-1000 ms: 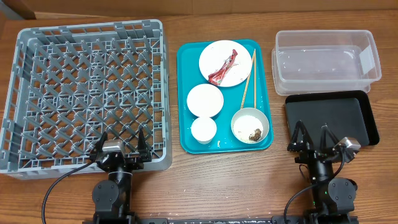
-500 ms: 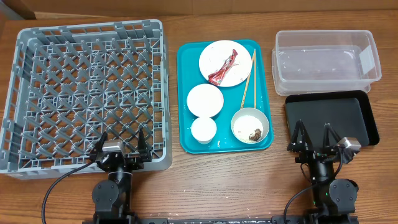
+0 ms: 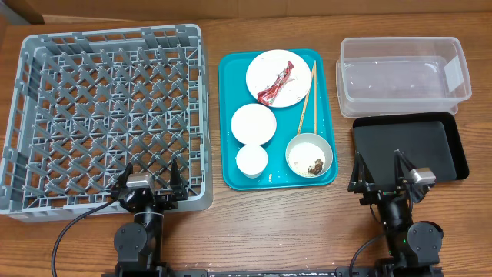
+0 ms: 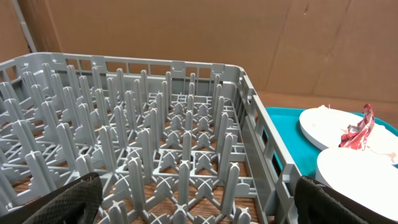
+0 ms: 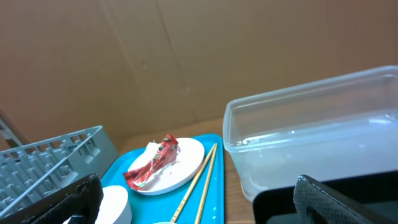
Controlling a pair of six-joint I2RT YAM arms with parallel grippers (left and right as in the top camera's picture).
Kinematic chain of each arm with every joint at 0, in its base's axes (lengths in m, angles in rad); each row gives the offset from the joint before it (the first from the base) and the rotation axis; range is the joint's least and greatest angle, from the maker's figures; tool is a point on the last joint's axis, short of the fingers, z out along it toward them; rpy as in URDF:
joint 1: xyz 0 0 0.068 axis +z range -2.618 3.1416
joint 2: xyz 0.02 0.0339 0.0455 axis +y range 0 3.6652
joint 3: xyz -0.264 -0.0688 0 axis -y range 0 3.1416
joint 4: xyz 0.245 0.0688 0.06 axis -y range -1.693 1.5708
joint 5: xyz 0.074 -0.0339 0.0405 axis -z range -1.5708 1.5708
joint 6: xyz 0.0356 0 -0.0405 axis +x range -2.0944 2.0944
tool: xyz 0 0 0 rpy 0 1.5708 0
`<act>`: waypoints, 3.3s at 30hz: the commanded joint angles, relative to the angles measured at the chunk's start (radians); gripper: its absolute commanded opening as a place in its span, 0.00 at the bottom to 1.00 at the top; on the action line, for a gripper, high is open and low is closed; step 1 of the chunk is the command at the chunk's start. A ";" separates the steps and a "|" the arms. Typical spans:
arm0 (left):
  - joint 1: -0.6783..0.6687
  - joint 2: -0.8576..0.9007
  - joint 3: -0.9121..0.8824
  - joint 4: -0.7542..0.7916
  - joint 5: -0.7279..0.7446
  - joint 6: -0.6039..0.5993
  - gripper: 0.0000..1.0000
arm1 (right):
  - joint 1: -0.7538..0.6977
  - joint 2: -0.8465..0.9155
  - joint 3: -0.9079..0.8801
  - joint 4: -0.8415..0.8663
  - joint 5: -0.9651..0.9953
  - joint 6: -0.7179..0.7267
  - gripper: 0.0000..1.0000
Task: Sort waste into correct bins and load items into the dishwasher
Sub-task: 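Reach the right gripper to the red wrapper on the white plate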
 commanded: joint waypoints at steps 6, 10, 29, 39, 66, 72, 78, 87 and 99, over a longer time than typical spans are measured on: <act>0.006 -0.010 -0.005 0.002 0.008 0.027 1.00 | -0.003 -0.012 -0.005 0.057 -0.042 -0.028 1.00; 0.006 -0.010 -0.005 0.002 0.008 0.027 1.00 | -0.003 -0.012 0.019 0.048 -0.109 -0.111 1.00; 0.006 -0.010 -0.005 0.002 0.008 0.027 1.00 | -0.003 0.076 0.309 -0.201 -0.121 -0.185 1.00; 0.006 -0.010 -0.005 0.002 0.008 0.027 1.00 | -0.003 0.355 0.597 -0.328 -0.216 -0.185 1.00; 0.006 -0.010 -0.005 0.002 0.008 0.027 1.00 | 0.056 1.467 1.678 -1.042 -0.371 -0.181 1.00; 0.006 -0.010 -0.005 0.002 0.008 0.027 1.00 | 0.073 1.596 1.744 -1.009 -0.448 -0.182 1.00; 0.006 -0.010 -0.005 0.002 0.008 0.027 1.00 | 0.076 1.638 1.741 -0.846 -0.496 -0.100 1.00; 0.006 -0.010 -0.005 0.002 0.008 0.027 1.00 | 0.218 1.789 1.741 -0.727 -0.068 -0.013 1.00; 0.006 -0.010 -0.005 0.002 0.008 0.027 1.00 | 0.346 2.061 1.741 -0.613 0.291 0.104 0.92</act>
